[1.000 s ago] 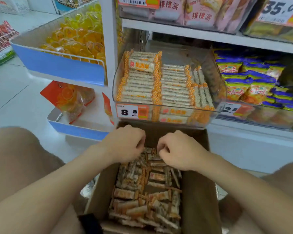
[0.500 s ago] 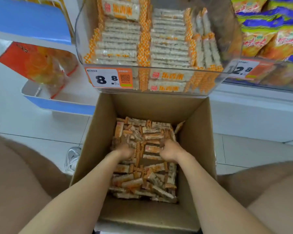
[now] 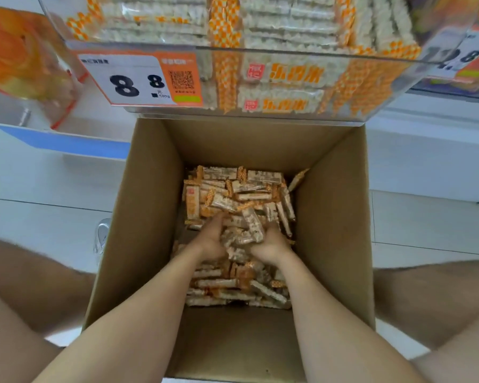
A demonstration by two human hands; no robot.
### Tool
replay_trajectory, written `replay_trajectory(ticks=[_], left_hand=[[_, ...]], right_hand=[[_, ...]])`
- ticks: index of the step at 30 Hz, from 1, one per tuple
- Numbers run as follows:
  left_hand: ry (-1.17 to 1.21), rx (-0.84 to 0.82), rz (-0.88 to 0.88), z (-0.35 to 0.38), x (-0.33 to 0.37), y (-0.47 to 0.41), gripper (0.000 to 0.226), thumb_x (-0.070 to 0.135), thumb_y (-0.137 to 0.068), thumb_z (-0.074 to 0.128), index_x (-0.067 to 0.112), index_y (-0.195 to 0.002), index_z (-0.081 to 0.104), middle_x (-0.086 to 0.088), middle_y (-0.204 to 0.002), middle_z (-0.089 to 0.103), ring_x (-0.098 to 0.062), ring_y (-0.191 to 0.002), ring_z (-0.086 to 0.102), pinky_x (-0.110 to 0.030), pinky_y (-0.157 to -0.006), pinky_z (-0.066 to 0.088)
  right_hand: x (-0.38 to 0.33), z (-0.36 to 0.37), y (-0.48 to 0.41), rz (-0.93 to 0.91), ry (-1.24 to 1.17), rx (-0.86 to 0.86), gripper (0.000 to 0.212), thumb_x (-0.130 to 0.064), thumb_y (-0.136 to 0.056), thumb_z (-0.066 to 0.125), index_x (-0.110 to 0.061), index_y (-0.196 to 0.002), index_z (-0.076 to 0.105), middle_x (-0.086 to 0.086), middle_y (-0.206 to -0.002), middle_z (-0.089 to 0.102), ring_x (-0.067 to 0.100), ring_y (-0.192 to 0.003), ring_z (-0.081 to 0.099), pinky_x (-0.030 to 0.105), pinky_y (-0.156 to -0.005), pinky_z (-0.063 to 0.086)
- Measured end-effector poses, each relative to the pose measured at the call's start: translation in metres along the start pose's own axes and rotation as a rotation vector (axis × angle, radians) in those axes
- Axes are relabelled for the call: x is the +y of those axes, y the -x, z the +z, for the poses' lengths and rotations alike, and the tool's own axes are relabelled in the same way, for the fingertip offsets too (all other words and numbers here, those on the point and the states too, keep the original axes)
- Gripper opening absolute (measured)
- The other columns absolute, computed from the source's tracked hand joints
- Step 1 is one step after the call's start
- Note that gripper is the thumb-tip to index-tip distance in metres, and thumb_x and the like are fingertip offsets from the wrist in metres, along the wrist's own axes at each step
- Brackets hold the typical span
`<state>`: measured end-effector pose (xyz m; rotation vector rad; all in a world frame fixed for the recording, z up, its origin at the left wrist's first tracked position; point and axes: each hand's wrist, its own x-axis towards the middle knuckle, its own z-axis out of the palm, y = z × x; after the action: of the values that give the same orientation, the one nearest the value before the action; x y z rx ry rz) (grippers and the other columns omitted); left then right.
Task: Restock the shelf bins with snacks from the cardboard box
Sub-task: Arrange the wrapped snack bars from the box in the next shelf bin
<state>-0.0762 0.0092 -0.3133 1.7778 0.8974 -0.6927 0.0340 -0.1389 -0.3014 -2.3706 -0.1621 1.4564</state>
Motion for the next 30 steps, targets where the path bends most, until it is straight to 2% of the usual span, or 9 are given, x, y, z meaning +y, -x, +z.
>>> replay_trajectory(ticks=[4,6,9,12,16,20,24,28,30], left_hand=[[-0.041,0.152,-0.039,-0.011,-0.01,0.004,0.079,0.019,-0.063,0.101,0.02,-0.131,0.059,0.0,-0.135,0.054,-0.019,-0.123,0.057,-0.026,-0.098,0.049],[-0.029,0.227,-0.025,-0.015,-0.009,0.008,0.063,0.012,-0.076,0.092,0.016,-0.132,0.063,0.002,-0.13,0.059,-0.017,-0.122,0.058,-0.022,-0.094,0.045],[-0.016,0.366,0.014,-0.019,-0.001,0.017,0.057,0.02,-0.094,0.077,0.018,-0.146,0.055,-0.006,-0.145,0.053,-0.026,-0.132,0.054,-0.03,-0.106,0.046],[0.029,0.328,0.049,-0.02,0.001,0.021,0.061,0.031,-0.1,0.068,0.023,-0.155,0.043,-0.005,-0.152,0.048,-0.03,-0.137,0.052,-0.04,-0.113,0.046],[0.231,0.266,0.037,-0.032,0.019,0.034,0.035,0.032,-0.106,0.058,0.023,-0.139,0.048,-0.003,-0.129,0.061,-0.021,-0.103,0.065,-0.039,-0.091,0.056],[0.501,0.28,-0.012,-0.054,0.031,0.056,0.031,0.025,-0.109,0.052,0.015,-0.137,0.06,-0.006,-0.119,0.069,-0.027,-0.101,0.069,-0.041,-0.087,0.059],[0.671,0.144,0.002,-0.066,0.051,0.092,0.031,0.014,-0.11,0.041,0.01,-0.107,0.071,-0.006,-0.081,0.077,-0.022,-0.079,0.062,-0.033,-0.063,0.043],[0.496,0.053,0.092,-0.085,0.076,0.133,0.026,0.016,-0.108,0.049,0.01,-0.111,0.074,-0.01,-0.087,0.075,-0.019,-0.079,0.067,-0.028,-0.059,0.049],[0.372,0.017,0.122,-0.096,0.084,0.146,0.026,0.009,-0.105,0.05,0.012,-0.117,0.073,-0.014,-0.103,0.076,-0.021,-0.089,0.072,-0.028,-0.064,0.056]], right_hand=[[-0.007,-0.007,0.001,-0.054,-0.047,0.099,0.075,-0.035,-0.094,0.079,-0.018,-0.156,0.041,0.004,-0.147,0.055,0.031,-0.128,0.058,0.033,-0.09,0.05],[-0.01,-0.011,0.002,-0.063,-0.102,0.129,0.062,-0.028,-0.098,0.075,-0.018,-0.153,0.047,0.005,-0.139,0.061,0.028,-0.117,0.063,0.032,-0.083,0.053],[-0.015,-0.019,0.014,-0.058,-0.279,0.172,0.016,-0.023,-0.105,0.057,-0.016,-0.116,0.067,0.003,-0.088,0.064,0.021,-0.072,0.059,0.032,-0.058,0.045],[-0.016,-0.029,0.026,-0.069,-0.328,0.23,0.039,-0.033,-0.108,0.049,-0.017,-0.073,0.054,0.002,-0.067,0.05,0.021,-0.06,0.048,0.032,-0.057,0.034],[-0.029,-0.038,0.037,-0.209,-0.401,0.215,0.026,-0.029,-0.11,0.043,-0.02,-0.111,0.068,0.002,-0.088,0.066,0.019,-0.071,0.059,0.03,-0.061,0.043],[-0.04,-0.046,0.055,-0.282,-0.457,0.242,0.029,-0.029,-0.112,0.042,-0.017,-0.128,0.065,0.008,-0.09,0.074,0.016,-0.063,0.065,0.026,-0.051,0.046],[-0.048,-0.058,0.087,-0.385,-0.547,0.198,0.031,-0.034,-0.111,0.05,-0.01,-0.121,0.067,0.007,-0.082,0.076,0.02,-0.069,0.071,0.03,-0.056,0.052],[-0.068,-0.071,0.116,-0.386,-0.419,0.126,0.026,-0.039,-0.097,0.069,-0.02,-0.112,0.074,0.002,-0.106,0.077,0.021,-0.099,0.072,0.043,-0.095,0.059],[-0.076,-0.078,0.133,-0.386,-0.405,0.107,0.023,-0.037,-0.092,0.071,-0.019,-0.104,0.077,0.003,-0.105,0.077,0.021,-0.101,0.072,0.044,-0.096,0.058]])
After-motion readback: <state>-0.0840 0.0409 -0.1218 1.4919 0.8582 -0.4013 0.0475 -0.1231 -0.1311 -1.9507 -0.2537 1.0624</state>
